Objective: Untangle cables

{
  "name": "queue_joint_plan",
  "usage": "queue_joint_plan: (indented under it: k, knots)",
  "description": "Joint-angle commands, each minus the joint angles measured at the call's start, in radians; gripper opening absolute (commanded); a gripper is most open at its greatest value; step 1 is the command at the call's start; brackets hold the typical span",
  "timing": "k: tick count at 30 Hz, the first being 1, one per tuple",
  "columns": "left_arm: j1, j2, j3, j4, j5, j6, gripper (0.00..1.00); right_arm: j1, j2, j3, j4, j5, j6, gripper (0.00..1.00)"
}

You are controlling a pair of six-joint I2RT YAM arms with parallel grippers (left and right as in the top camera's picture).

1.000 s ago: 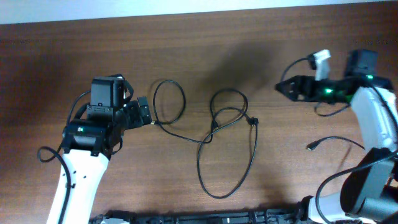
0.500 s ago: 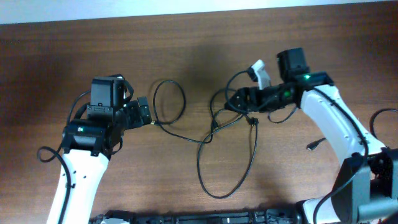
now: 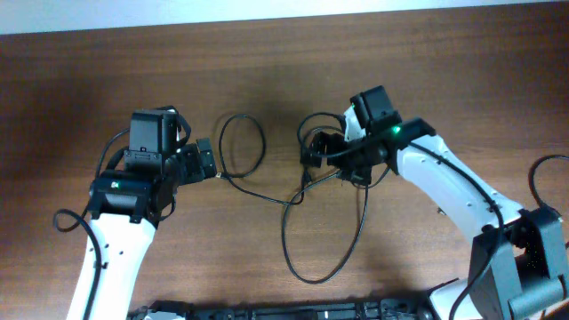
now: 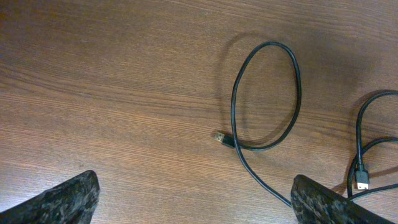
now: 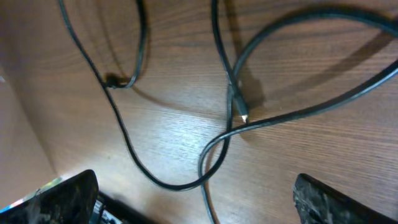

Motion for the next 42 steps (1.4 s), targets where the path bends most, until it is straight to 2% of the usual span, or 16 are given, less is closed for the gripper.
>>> queue_joint_plan:
  k: [1,9,14,19,24,26,27,28,31,35,42]
  knots:
    - [0.005,-0.005,0.014,0.002,0.007,0.015,0.99,0.01,0.006,-0.066,0.057,0.046,0.042,0.96]
    - [0.005,-0.005,0.014,0.002,0.007,0.015,0.99,0.01,0.007,-0.232,0.282,0.052,0.047,0.92]
    - [0.005,-0.005,0.014,0.002,0.007,0.015,0.99,0.01,0.026,-0.334,0.433,0.052,0.134,0.85]
    - [0.004,-0.005,0.014,0.002,0.007,0.015,0.99,0.01,0.035,-0.353,0.471,0.113,0.14,0.85]
    - [0.004,-0.005,0.014,0.002,0.007,0.015,0.99,0.01,0.121,-0.353,0.559,0.167,0.169,0.84]
    - [0.004,-0.005,0.014,0.002,0.007,0.015,0.99,0.01,0.182,-0.353,0.621,0.167,0.202,0.78]
    - [0.004,-0.005,0.014,0.002,0.007,0.015,0.99,0.01,0.211,-0.353,0.646,0.162,0.204,0.71]
    - [0.004,-0.005,0.014,0.002,0.007,0.015,0.99,0.01,0.237,-0.353,0.662,0.156,0.204,0.6]
    - [0.004,-0.005,0.014,0.002,0.007,0.015,0.99,0.01,0.278,-0.353,0.664,0.156,0.204,0.39]
    - [0.004,-0.005,0.014,0.002,0.007,0.015,0.99,0.01,0.28,-0.353,0.66,0.138,0.203,0.04]
    - [0.004,-0.005,0.014,0.002,0.007,0.015,0.99,0.008,0.251,-0.353,0.636,0.077,0.131,0.04]
